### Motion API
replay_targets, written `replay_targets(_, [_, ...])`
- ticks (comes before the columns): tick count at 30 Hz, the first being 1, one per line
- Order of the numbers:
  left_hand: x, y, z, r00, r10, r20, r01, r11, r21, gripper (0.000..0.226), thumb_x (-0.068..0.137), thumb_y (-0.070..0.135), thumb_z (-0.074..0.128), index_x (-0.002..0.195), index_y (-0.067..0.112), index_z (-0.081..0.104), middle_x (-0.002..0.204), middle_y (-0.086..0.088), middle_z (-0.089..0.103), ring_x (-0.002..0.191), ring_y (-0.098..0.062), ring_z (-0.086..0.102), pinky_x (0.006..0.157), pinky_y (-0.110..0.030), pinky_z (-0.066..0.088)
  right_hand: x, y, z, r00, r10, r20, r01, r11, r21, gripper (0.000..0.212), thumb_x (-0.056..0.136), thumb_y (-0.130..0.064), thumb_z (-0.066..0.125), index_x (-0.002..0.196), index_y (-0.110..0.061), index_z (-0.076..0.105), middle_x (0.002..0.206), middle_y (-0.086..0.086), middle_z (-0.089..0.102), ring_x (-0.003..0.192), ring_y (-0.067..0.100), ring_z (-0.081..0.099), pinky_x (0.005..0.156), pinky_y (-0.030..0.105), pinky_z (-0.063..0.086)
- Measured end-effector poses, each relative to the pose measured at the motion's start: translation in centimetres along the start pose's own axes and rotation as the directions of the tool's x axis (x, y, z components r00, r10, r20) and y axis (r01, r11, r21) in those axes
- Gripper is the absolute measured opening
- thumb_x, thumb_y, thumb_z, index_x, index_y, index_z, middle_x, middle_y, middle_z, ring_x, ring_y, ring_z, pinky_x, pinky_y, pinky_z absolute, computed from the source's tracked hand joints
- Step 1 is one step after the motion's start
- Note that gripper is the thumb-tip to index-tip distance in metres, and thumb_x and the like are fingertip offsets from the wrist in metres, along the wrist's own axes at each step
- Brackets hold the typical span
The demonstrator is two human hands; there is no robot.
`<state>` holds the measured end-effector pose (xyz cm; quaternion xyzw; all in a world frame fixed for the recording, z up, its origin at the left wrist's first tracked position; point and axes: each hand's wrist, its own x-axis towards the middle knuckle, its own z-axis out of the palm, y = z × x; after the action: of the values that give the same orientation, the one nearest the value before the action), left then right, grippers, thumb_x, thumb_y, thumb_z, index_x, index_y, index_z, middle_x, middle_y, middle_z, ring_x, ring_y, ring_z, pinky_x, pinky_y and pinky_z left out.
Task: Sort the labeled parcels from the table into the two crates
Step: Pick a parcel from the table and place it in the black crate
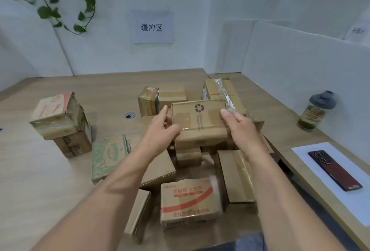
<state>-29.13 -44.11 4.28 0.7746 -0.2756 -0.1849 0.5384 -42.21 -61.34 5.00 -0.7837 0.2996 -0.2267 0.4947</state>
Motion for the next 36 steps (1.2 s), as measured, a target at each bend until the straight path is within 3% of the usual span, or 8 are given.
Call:
replay_targets(3, [-1.1, -0.2, -0.5, 0.999, 0.036, 0.036, -0.037, 0.999, 0.031, 0.071, 0.08, 0.013, 0.059, 0.141, 0.037, 0.033, 0.124, -0.001, 0.042, 0.106, -0.014, 0.051, 0.072, -0.017, 0.05, 0.2, 0.8, 0.6, 0.998, 0.015, 0.069, -0.019, 0.998, 0.062, 0.047, 0.092, -0.054, 0.052, 0.13, -0.028, 0.059, 0.125, -0.009, 0.063, 0.119, 0.014, 0.055, 0.103, 0.037, 0.045])
replay_targets(7, [-2.4, -1.0, -1.1, 1.0, -0.006, -0.009, 0.004, 0.99, -0.142, 0.047, 0.084, 0.031, 0.061, 0.128, 0.032, 0.043, 0.118, 0.0, 0.052, 0.11, -0.016, 0.055, 0.086, -0.035, 0.053, 0.0, 1.7, 1.4, 0.973, 0.028, 0.228, -0.085, 0.966, 0.243, 0.04, 0.089, -0.047, 0.06, 0.128, -0.043, 0.055, 0.118, -0.008, 0.067, 0.11, 0.012, 0.063, 0.095, 0.043, 0.052])
replay_targets(13, [-3.4, -2.1, -0.7, 0.976, -0.068, -0.205, 0.039, 0.988, -0.147, 0.019, 0.091, 0.031, 0.06, 0.103, 0.023, 0.049, 0.111, -0.011, 0.058, 0.1, -0.022, 0.06, 0.087, -0.047, 0.054, -0.6, 2.2, 3.2, 0.954, 0.096, 0.284, -0.223, 0.86, 0.459, 0.023, 0.095, -0.034, 0.059, 0.11, -0.019, 0.052, 0.114, 0.008, 0.066, 0.101, 0.021, 0.064, 0.089, 0.055, 0.054])
replay_targets(19, [-4.0, -3.1, -1.7, 0.973, -0.101, -0.207, 0.081, 0.991, -0.103, 0.079, 0.071, 0.049, 0.067, 0.142, 0.027, 0.04, 0.125, 0.004, 0.053, 0.115, -0.009, 0.054, 0.105, -0.04, 0.043, -0.4, 3.3, 4.2, 0.921, -0.02, 0.39, -0.234, 0.77, 0.593, 0.065, 0.073, -0.022, 0.067, 0.135, -0.013, 0.047, 0.12, 0.011, 0.068, 0.111, 0.025, 0.065, 0.092, 0.046, 0.053])
replay_targets(24, [-5.5, -3.7, -2.2, 0.988, -0.131, -0.086, 0.108, 0.966, -0.235, 0.079, 0.073, 0.06, 0.067, 0.14, 0.059, 0.025, 0.134, 0.022, 0.05, 0.118, -0.005, 0.052, 0.104, -0.041, 0.041, 0.1, 3.3, 4.9, 0.874, -0.146, 0.463, -0.213, 0.741, 0.637, 0.064, 0.077, -0.016, 0.064, 0.139, -0.014, 0.046, 0.124, 0.011, 0.066, 0.116, 0.025, 0.063, 0.094, 0.039, 0.052])
replay_targets(27, [-6.4, -4.6, -2.6, 0.979, -0.121, -0.165, 0.065, 0.948, -0.312, 0.085, 0.072, 0.05, 0.075, 0.142, 0.055, 0.026, 0.114, 0.018, 0.066, 0.112, -0.012, 0.06, 0.099, -0.038, 0.045, 0.5, 3.1, 5.7, 0.819, -0.163, 0.55, -0.235, 0.779, 0.581, 0.072, 0.077, -0.014, 0.068, 0.142, -0.024, 0.039, 0.12, 0.008, 0.069, 0.111, 0.023, 0.066, 0.089, 0.034, 0.051])
replay_targets(31, [-8.3, -5.3, -3.0, 0.964, -0.087, -0.253, 0.001, 0.947, -0.322, 0.09, 0.075, 0.038, 0.077, 0.146, 0.047, 0.023, 0.125, 0.004, 0.064, 0.099, -0.003, 0.065, 0.08, -0.019, 0.05, 0.2, 3.3, 7.7, 0.732, -0.183, 0.656, -0.254, 0.82, 0.513, 0.081, 0.072, -0.014, 0.069, 0.141, -0.036, 0.032, 0.113, 0.01, 0.072, 0.105, 0.023, 0.068, 0.086, 0.033, 0.049])
replay_targets(36, [-11.7, -6.2, -3.9, 0.933, -0.106, -0.344, -0.006, 0.951, -0.309, 0.097, 0.067, 0.049, 0.071, 0.148, 0.044, 0.018, 0.132, 0.007, 0.059, 0.115, -0.006, 0.059, 0.101, -0.033, 0.045, -0.6, 3.1, 10.6, 0.661, -0.232, 0.714, -0.269, 0.815, 0.513, 0.084, 0.067, -0.011, 0.072, 0.138, -0.034, 0.034, 0.113, 0.015, 0.071, 0.108, 0.029, 0.067, 0.088, 0.035, 0.052])
